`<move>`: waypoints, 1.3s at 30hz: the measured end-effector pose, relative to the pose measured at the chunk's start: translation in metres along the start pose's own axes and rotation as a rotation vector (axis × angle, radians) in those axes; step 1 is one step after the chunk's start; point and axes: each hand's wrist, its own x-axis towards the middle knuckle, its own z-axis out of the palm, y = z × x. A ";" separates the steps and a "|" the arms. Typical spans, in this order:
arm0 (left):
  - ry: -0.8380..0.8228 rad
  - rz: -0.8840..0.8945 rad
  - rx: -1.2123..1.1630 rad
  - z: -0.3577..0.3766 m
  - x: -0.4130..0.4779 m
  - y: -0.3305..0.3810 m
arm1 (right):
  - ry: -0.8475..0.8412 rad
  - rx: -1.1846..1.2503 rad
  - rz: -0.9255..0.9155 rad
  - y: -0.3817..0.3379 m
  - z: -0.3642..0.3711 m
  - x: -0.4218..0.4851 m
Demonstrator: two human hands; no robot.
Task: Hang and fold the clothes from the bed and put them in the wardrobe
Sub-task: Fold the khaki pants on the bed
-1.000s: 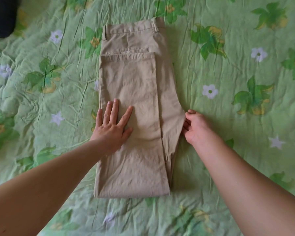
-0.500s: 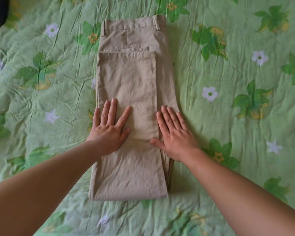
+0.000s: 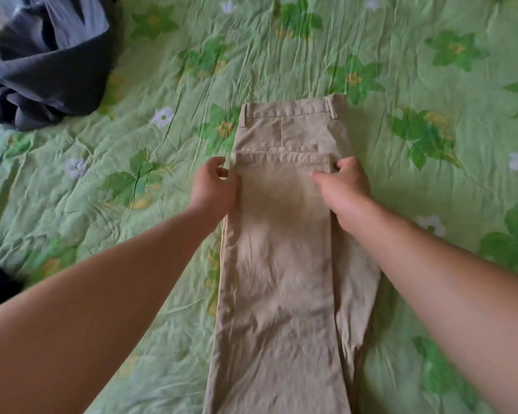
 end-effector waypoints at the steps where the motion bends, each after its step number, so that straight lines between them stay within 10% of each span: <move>1: 0.022 0.009 -0.013 -0.002 0.007 0.002 | 0.009 -0.019 0.015 -0.003 0.002 0.005; 13: -0.196 0.219 0.345 -0.018 0.040 0.025 | -0.252 -0.138 -0.169 -0.024 -0.013 0.025; 23: -0.444 0.060 0.071 -0.038 0.063 0.057 | -0.216 -0.165 -0.282 -0.026 -0.028 0.043; 30: -0.052 0.288 0.511 -0.008 0.084 0.075 | 0.091 -0.775 -0.700 -0.067 -0.006 0.061; 33: -0.090 0.583 0.787 0.016 0.028 0.036 | 0.055 -0.866 -0.822 -0.029 0.006 0.014; 39: -0.242 0.569 0.864 0.010 -0.084 -0.090 | -0.104 -1.006 -0.800 0.120 0.002 -0.081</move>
